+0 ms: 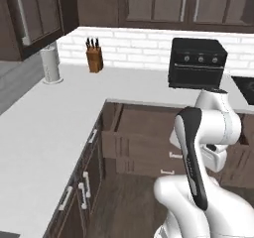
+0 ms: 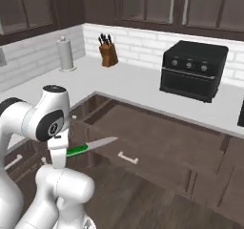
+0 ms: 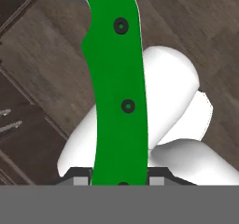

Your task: Pick up the knife from the drawer and place it on the cutting board. Then place the meat from the plate to the cutting board.

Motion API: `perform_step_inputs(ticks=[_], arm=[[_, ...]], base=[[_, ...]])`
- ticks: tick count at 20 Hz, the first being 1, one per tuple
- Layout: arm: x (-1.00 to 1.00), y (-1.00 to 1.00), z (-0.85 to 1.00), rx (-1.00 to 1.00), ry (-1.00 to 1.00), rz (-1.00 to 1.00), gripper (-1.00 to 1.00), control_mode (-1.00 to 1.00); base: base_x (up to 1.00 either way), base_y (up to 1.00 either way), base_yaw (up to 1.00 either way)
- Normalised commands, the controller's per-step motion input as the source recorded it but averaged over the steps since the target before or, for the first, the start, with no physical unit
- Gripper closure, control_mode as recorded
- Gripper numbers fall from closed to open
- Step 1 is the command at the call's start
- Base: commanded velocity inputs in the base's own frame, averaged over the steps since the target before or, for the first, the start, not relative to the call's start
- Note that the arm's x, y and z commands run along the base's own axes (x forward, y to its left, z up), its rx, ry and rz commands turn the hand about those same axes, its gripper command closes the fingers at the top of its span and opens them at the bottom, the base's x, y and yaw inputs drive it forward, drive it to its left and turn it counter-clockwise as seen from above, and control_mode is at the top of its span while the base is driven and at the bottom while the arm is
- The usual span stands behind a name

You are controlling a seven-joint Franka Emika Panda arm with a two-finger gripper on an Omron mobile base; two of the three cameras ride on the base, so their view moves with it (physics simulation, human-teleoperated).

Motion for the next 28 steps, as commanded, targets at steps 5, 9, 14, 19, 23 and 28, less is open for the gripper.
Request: perform_step_inputs(ticks=[5, 9, 14, 19, 23, 28], arm=[[0.00, 0.00, 0.00, 0.00, 0.00, 0.00, 1.00, 1.00], [0.00, 0.00, 0.00, 0.00, 0.00, 0.00, 1.00, 1.00], [0.00, 0.00, 0.00, 0.00, 0.00, 0.00, 1.00, 1.00], [0.00, 0.00, 0.00, 0.00, 0.00, 0.00, 1.00, 1.00], [0.00, 0.00, 0.00, 0.00, 0.00, 0.00, 1.00, 1.00], [0.00, 0.00, 0.00, 0.00, 0.00, 0.00, 1.00, 1.00]], base=[[0.00, 0.00, 1.00], [-0.04, 0.00, 1.00], [-0.17, 0.08, 1.00], [-0.18, 0.20, 1.00], [-0.01, 0.26, 1.00], [0.00, 0.26, 0.99]])
